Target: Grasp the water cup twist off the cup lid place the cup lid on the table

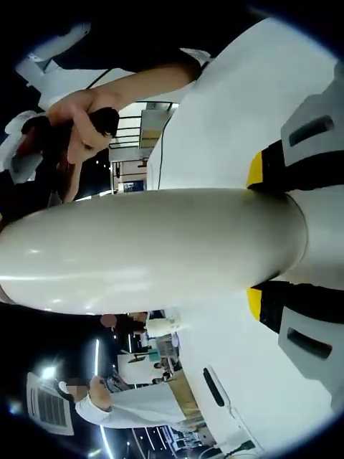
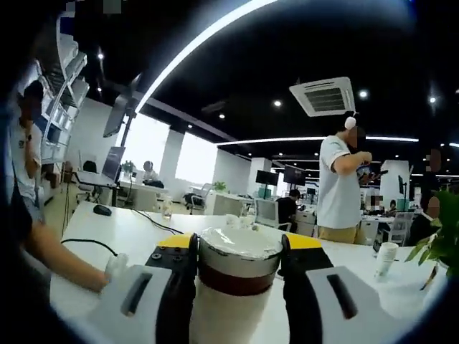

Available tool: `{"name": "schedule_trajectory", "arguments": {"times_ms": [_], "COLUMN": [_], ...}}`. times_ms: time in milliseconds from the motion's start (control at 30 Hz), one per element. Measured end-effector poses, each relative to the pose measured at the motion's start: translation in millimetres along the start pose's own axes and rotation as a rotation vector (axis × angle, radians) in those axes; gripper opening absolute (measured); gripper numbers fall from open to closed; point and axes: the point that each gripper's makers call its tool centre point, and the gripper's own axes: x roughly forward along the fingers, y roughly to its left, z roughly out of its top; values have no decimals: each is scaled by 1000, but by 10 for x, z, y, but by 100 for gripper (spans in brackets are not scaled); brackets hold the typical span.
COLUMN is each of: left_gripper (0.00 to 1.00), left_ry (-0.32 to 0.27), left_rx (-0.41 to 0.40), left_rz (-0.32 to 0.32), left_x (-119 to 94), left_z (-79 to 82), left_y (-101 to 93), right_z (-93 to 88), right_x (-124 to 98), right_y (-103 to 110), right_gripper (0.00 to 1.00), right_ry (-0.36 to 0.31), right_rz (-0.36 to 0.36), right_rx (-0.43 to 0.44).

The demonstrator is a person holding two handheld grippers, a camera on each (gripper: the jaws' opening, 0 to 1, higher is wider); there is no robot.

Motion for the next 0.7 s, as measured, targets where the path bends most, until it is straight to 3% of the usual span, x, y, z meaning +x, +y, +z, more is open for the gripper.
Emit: {"name": "schedule_trajectory", "arguments": {"times_ms": [100, 267, 433, 567, 700], "left_gripper": [51, 51, 50, 50, 50], "left_ry": [0, 0, 1, 1, 0], "left_rx": [-1, -2, -1, -2, 0], "left_rz": [0, -2, -3, -2, -4], "left_x": [2, 5, 7, 7, 8], "left_z": [0, 1, 2, 3, 5], "left_y": [0, -1, -4, -5, -7], "right_z": [10, 27, 23, 21, 6], "right_x": [5, 1, -5, 17, 5], "right_y": [34, 77, 93, 92, 87], "right_gripper": [49, 49, 49, 49, 49], "right_ry": [-33, -126, -140, -136, -106], "right_rz": [99, 322, 479, 518, 492], "right_rx": [10, 63, 74, 80, 107]}}
